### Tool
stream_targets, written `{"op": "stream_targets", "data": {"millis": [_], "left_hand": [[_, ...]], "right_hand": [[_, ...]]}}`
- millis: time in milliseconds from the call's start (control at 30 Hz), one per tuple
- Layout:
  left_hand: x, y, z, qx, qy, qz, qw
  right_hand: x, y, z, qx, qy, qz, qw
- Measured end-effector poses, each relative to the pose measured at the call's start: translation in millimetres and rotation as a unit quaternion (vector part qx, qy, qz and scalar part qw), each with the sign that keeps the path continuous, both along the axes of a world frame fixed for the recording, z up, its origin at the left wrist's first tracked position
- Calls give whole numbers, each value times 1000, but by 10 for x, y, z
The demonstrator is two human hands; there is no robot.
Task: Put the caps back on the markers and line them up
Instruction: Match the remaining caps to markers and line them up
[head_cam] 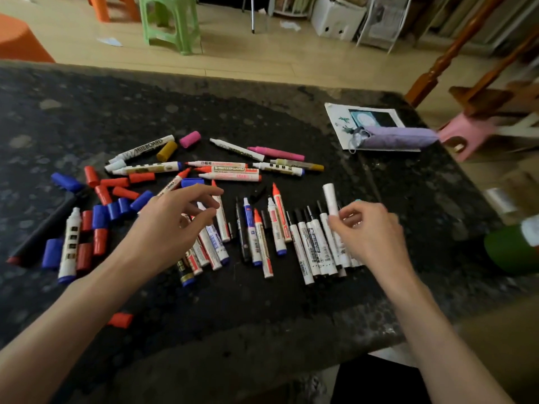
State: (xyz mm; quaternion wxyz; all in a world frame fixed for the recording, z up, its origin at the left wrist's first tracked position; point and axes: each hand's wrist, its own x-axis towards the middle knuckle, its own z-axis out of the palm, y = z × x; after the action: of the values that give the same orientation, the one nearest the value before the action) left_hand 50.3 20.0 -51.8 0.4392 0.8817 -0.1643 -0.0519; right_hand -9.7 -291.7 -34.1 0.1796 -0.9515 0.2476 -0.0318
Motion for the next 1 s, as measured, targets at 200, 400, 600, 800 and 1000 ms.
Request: {"op": "stream_targets", "data": {"millis": [200, 400, 600, 800, 1000], "left_hand": [[4, -128, 27, 4, 0, -16, 1000], [-109, -670, 79, -8, 6, -73, 997], [-134, -820, 15, 16, 4, -82, 996], [-132, -682, -1, 34, 8, -73, 997], [-20, -387, -24, 38, 11, -38, 999]], "right_hand": [[-3, -526, -26, -26, 22, -60, 998], [-9, -640, -109, -13, 30, -71, 997], [-62, -881, -157, -40, 35, -129, 990], [-25, -890, -232, -42, 67, -142, 987], [191, -590, -203, -58, -10, -21, 998]]}}
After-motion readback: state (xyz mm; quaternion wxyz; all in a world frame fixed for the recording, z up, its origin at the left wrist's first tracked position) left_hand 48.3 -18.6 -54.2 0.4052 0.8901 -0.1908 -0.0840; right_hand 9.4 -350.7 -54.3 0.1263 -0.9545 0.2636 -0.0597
